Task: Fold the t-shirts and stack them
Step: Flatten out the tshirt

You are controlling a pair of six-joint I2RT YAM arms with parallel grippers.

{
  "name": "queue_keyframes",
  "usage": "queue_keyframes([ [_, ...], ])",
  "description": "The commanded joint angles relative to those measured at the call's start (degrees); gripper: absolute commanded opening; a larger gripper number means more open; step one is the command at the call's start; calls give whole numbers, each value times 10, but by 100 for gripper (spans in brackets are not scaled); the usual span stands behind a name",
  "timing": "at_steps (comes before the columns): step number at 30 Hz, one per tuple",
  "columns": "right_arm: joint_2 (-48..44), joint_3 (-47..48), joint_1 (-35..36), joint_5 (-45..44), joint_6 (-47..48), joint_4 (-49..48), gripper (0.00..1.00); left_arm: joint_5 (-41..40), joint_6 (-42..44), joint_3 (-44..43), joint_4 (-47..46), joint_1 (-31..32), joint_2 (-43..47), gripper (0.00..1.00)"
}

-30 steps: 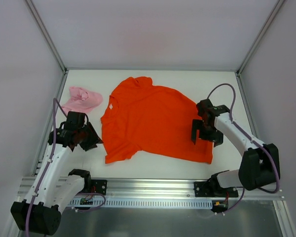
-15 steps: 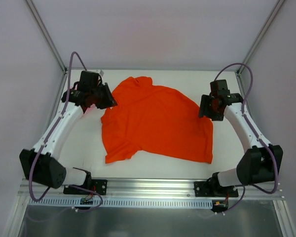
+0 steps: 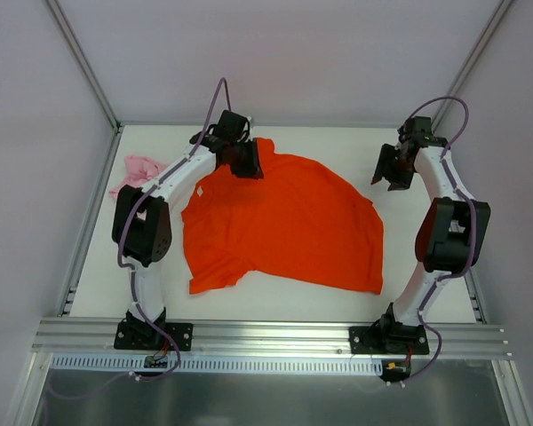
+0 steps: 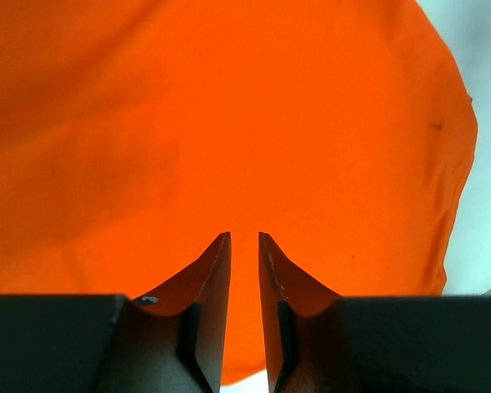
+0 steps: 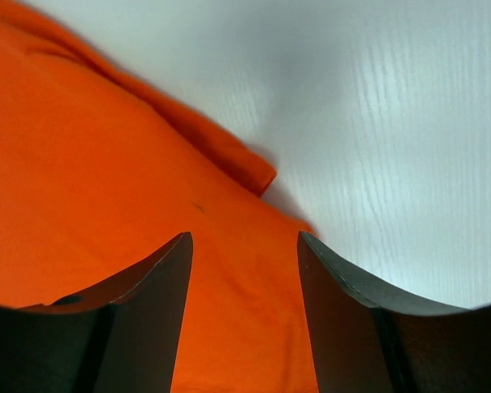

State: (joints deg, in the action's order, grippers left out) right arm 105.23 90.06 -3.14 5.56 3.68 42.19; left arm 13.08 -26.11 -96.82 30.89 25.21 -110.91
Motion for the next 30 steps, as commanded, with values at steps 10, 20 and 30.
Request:
queue_keyframes([
  [10, 94, 54, -57, 55, 5, 2, 61, -68, -2, -100, 8, 1, -154, 22],
  [20, 149, 75, -65, 100, -7, 21, 56, -69, -32, -12, -18, -7, -164, 22],
  [30, 162, 58, -60, 97, -2, 20, 55, -61, -64, 62, -43, -38, -159, 22],
])
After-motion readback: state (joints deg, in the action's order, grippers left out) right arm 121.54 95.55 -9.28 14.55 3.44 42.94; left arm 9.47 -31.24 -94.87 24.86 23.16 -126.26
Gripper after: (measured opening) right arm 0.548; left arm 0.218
